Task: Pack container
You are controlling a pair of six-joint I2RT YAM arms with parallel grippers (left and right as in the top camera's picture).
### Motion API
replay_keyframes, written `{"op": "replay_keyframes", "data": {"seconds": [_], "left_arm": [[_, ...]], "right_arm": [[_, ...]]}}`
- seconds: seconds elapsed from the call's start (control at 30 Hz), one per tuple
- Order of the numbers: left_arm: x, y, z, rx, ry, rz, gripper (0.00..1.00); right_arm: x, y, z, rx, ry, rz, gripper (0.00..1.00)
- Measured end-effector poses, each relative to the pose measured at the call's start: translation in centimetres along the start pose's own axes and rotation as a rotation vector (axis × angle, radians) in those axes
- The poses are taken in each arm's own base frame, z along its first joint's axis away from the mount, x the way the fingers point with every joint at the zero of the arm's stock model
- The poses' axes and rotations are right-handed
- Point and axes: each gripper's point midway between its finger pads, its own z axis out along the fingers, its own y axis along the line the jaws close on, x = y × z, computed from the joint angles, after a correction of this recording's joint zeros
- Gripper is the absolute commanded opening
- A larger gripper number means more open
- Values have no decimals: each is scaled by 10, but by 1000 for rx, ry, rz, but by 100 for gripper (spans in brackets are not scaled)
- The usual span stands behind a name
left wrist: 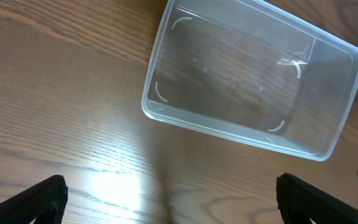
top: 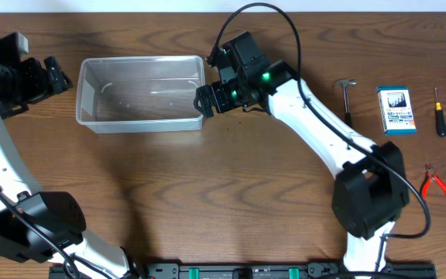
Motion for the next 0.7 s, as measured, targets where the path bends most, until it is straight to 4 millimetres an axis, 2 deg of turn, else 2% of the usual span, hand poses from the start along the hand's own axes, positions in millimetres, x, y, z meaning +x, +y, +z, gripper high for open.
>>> {"op": "replay_keyframes", "data": {"seconds": [0.1,0.23,0.57,0.7], "left_arm": [[0,0,0,0,-1,1,98],[0,0,0,0,-1,1,98],[0,0,0,0,-1,0,98],[0,0,0,0,-1,0,98]], "right_arm": [[-5,-6,-5,50,0,24,99],[-19,-4,-14,66,-38,37,99],[-30,10,-14,-4,-76,60,99],[-32,10,-12,-7,-83,68,99]]}}
